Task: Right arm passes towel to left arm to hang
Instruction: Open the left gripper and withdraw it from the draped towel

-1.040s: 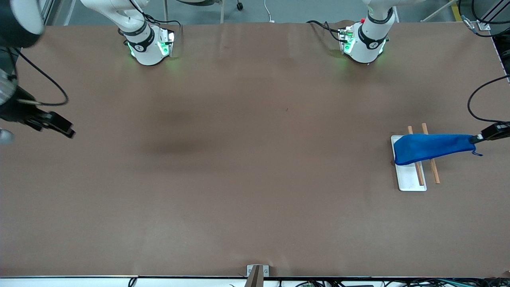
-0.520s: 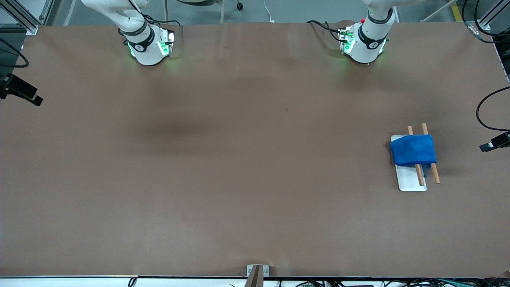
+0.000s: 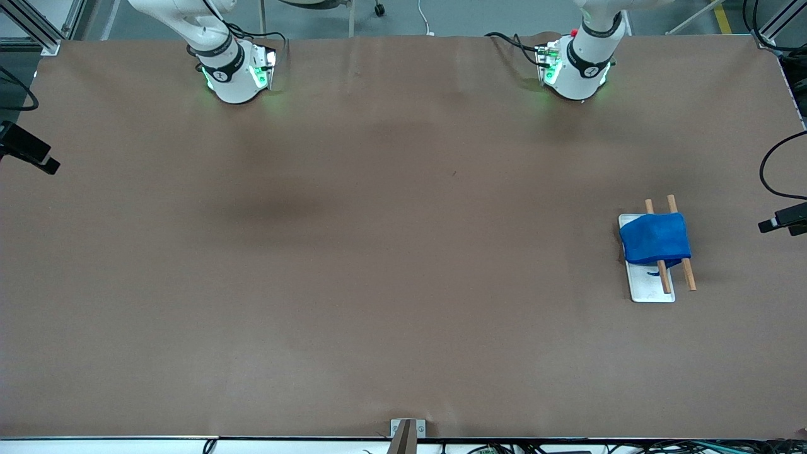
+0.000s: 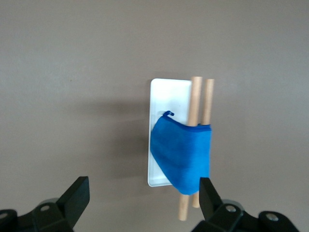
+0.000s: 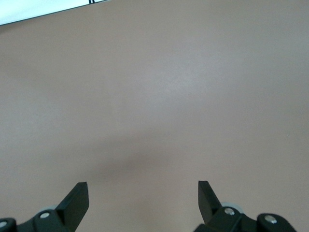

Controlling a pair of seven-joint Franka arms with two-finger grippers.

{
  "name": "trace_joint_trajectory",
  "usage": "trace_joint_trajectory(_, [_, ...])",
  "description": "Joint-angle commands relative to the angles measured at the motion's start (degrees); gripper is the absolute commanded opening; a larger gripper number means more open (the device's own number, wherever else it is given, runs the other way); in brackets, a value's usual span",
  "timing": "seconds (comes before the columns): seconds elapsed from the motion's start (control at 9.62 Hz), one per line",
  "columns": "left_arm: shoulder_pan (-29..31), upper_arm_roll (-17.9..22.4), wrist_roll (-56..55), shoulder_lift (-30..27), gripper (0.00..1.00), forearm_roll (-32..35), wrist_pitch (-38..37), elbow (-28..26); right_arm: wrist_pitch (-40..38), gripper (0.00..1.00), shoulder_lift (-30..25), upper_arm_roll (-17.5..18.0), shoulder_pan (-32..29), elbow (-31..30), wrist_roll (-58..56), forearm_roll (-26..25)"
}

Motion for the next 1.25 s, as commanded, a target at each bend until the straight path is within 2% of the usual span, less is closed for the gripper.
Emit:
trace_joint_trajectory(0.0, [-0.74,-8.33,-10.12,-9.17,1.00,11.73,1.20,-5.01,0.18,1.00,-0.34,0.19,-0.75,-0.41,-5.33,-0.12])
trace_joint_trajectory(0.21, [-0.74,-16.34,-21.55,-16.56,1.00,16.88,0.16,-7.48,0.01,1.00,-0.43,0.19,-1.71,-1.29,-5.54,-0.12])
trace_joint_trajectory(0.42, [-0.74,-23.29,-27.65,-20.88,1.00,22.06,-6.07,-5.82,0.18,1.00,-0.34,0.19,-2.07,-1.29,-5.54,-0.12])
trace_joint_trajectory(0.52, [-0.82,-24.98,-29.93,-21.60,1.00,22.08,-9.31,-3.29,0.27,1.00,-0.34,0.19,-1.98,-1.29,-5.45,-0.12])
trace_joint_trajectory(0.94, [-3.20,-26.31,-32.59,-20.38,1.00,21.82,-20.39,10.86,0.18,1.00,-0.34,0.19,-2.07,-1.38,-5.45,-0.12])
trace_joint_trajectory(1.14, [-3.89,-26.31,-32.94,-21.42,1.00,21.56,-22.17,10.37,0.27,1.00,-0.25,0.19,-2.16,-1.38,-5.45,-0.03])
